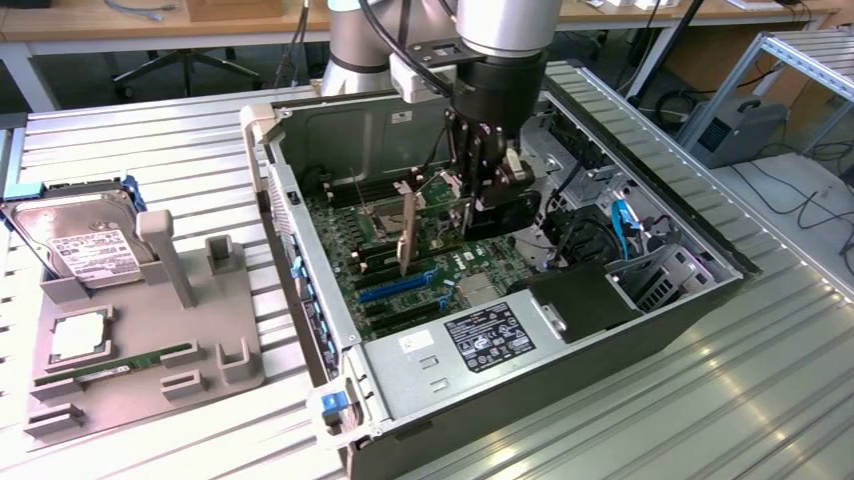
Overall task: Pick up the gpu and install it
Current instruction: 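Insert the gpu into the slot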
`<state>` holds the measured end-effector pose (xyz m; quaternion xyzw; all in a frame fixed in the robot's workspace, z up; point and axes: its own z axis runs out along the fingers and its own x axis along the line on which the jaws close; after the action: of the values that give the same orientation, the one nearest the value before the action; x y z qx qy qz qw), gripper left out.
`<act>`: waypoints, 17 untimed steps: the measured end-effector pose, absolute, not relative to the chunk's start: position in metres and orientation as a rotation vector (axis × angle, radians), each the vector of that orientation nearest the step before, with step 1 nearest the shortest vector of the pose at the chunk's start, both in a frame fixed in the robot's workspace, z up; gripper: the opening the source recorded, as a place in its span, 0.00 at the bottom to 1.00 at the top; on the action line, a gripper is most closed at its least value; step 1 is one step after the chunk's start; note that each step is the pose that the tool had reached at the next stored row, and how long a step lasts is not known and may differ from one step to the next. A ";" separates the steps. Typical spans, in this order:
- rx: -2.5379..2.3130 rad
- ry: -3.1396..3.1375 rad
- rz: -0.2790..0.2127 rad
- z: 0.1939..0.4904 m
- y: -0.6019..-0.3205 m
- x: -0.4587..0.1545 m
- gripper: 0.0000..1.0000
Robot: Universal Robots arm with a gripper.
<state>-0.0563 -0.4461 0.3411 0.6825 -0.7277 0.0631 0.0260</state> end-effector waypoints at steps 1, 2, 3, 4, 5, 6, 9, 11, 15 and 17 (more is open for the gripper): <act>2.109 -2.249 0.195 0.341 -0.446 -0.057 0.27; 2.109 -2.249 0.195 0.341 -0.446 -0.058 0.27; 2.109 -2.249 0.196 0.341 -0.446 -0.058 0.27; 2.109 -2.249 0.196 0.341 -0.446 -0.059 0.27; 2.109 -2.248 0.196 0.341 -0.446 -0.059 0.27; 2.109 -2.248 0.196 0.341 -0.446 -0.060 0.27; 2.108 -2.248 0.197 0.340 -0.446 -0.062 0.27; 2.108 -2.248 0.198 0.340 -0.446 -0.063 0.27; 2.107 -2.247 0.199 0.340 -0.446 -0.066 0.27; 2.107 -2.247 0.200 0.339 -0.446 -0.068 0.27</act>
<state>-0.0677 -0.4462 0.3394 0.6824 -0.7276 0.0647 0.0275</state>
